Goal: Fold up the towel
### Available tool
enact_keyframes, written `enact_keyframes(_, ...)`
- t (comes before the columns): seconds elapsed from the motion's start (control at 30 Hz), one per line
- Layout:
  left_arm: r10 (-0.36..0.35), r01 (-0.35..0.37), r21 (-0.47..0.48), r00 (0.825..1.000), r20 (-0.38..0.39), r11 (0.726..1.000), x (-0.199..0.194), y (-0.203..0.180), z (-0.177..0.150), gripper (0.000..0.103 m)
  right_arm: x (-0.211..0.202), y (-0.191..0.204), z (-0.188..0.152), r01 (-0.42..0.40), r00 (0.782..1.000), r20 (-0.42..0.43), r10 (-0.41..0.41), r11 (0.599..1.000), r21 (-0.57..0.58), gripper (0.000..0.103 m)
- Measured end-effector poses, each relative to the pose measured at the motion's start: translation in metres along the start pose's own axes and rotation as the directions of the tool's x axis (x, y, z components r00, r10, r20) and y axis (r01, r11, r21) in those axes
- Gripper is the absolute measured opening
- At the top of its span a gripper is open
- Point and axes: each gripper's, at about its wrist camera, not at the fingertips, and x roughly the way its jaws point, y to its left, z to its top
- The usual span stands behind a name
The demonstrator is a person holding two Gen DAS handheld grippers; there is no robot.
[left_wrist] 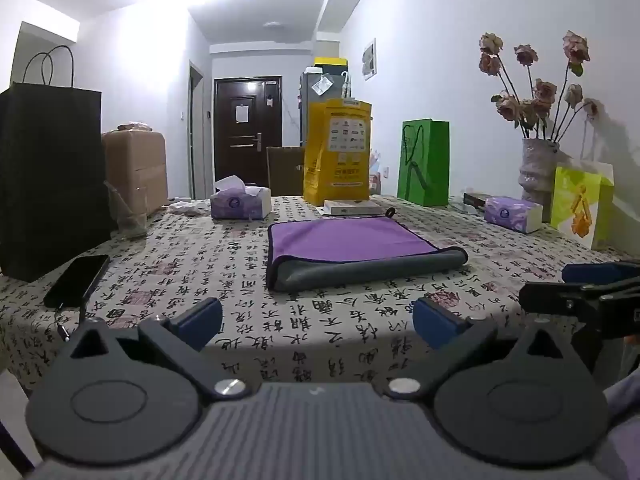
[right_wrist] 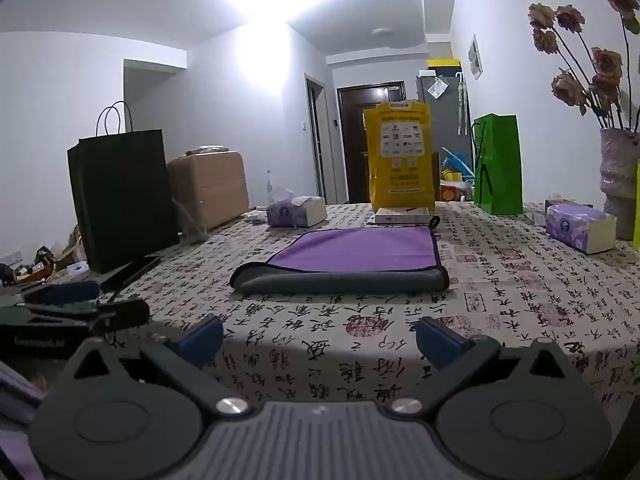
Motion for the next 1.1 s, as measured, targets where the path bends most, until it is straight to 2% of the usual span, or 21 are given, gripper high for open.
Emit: enact_keyframes(1.1,0.007,-0.008,0.023,0.999,0.053,1.0,-0.0047,-0.0039,0.0031,0.103,-0.0014,-0.0011,0.002,0.002,1.0,0.01,-0.002,1.0,0.005,0.103)
